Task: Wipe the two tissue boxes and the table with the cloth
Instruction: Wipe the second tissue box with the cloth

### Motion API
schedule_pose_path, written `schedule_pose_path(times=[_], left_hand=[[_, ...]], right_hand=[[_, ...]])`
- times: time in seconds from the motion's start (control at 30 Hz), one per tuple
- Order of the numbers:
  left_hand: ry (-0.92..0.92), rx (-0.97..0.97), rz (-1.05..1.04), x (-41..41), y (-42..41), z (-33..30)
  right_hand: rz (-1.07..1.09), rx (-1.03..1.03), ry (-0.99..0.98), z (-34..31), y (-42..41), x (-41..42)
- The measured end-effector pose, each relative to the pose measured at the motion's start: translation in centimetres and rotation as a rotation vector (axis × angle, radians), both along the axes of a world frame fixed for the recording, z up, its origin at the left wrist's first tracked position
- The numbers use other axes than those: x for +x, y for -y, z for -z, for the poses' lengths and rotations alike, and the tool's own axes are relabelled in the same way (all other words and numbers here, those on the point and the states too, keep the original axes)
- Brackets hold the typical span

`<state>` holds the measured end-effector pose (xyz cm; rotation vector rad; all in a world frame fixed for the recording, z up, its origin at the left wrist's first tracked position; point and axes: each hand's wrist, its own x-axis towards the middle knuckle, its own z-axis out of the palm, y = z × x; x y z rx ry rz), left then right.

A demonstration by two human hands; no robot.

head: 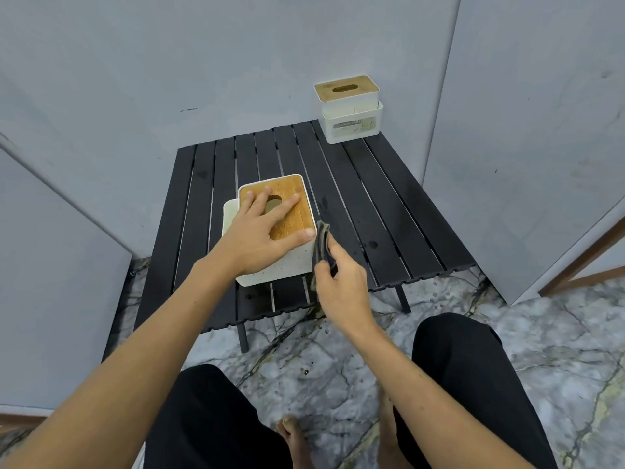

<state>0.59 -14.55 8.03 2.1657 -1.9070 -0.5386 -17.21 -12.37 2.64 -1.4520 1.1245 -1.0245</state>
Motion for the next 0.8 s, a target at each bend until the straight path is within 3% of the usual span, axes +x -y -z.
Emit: schedule_pose_path(times=[0.13,0.23,0.43,0.63,0.8], left_hand=[[0.064,-0.017,-0.152,-2.0,0.5,-0.3],[0.129,0.017,-0.223,-3.2,0.8,-0.9],[0.46,-0.003,-0.126,-1.8,1.9,-2.1],[0.247,-0.034,-0.026,0.1,2.6,-0.5],[0.259,-0.104,-0.048,0.0,2.2,0.9]], right_hand=[[0.019,0.054,-0.028,0.8,-0.9,-0.3],[0.036,-0.031,-0.081,1.4,-1.8,0.4],[0.055,-0.047,-0.039,0.2,-1.2,1.4],[0.086,0.027,-0.062,0.7,1.2,1.6],[0.023,0.037,-0.098,1.2,-1.6,2.3]])
